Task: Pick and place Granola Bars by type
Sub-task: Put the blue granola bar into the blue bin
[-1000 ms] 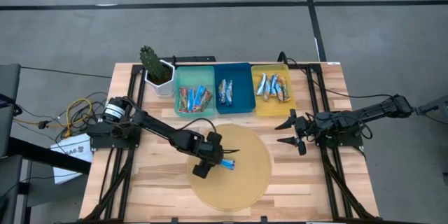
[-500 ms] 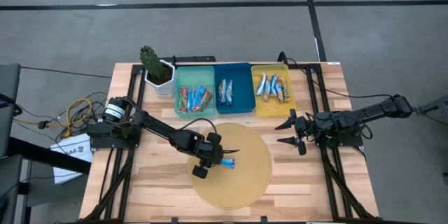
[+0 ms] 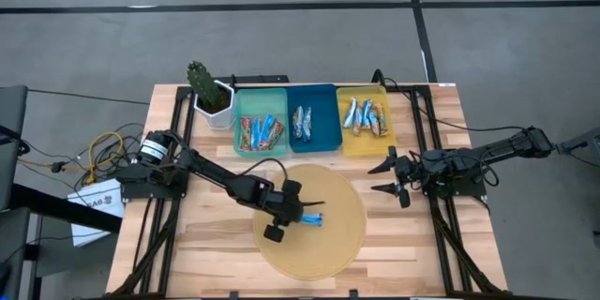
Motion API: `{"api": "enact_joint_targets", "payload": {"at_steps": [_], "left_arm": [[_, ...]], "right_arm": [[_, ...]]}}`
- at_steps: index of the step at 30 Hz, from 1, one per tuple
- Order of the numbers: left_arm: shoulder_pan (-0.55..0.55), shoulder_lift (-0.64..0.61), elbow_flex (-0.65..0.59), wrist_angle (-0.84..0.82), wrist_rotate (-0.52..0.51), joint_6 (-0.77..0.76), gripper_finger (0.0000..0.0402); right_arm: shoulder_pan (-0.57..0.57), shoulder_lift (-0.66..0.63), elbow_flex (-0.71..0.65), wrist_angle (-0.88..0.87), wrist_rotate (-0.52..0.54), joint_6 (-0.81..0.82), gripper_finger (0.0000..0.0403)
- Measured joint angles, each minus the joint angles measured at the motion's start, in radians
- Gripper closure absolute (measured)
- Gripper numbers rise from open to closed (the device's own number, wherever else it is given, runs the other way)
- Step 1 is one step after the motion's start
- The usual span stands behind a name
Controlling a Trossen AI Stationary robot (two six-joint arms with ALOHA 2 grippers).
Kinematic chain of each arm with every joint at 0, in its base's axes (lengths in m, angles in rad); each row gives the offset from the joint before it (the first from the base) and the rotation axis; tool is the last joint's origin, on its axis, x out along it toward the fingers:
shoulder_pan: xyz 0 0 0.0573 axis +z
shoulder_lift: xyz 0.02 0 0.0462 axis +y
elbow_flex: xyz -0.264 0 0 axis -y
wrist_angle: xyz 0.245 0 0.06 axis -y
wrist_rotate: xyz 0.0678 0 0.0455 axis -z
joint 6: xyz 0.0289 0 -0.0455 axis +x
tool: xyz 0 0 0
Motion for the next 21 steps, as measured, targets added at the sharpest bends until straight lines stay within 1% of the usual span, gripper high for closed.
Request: {"api": "enact_joint_targets", "payload": {"at_steps": [3,12,21], "left_arm": [[0.000,0.000,0.000,0.103,0.000,0.020,0.0332],[0.005,0.000,0.000,0.508,-0.004,0.109,0.0338],[0.022,0.000,0.000,0.831,-0.004,0.113,0.0336]], "right_arm": [[0.000,0.000,0.000,0.000,0.000,0.000,0.0168],[0.000,0.000,0.000,0.000,0.000,0.000,0.0168],[0.000,0.000,0.000,0.000,0.000,0.000,0.0168]]}}
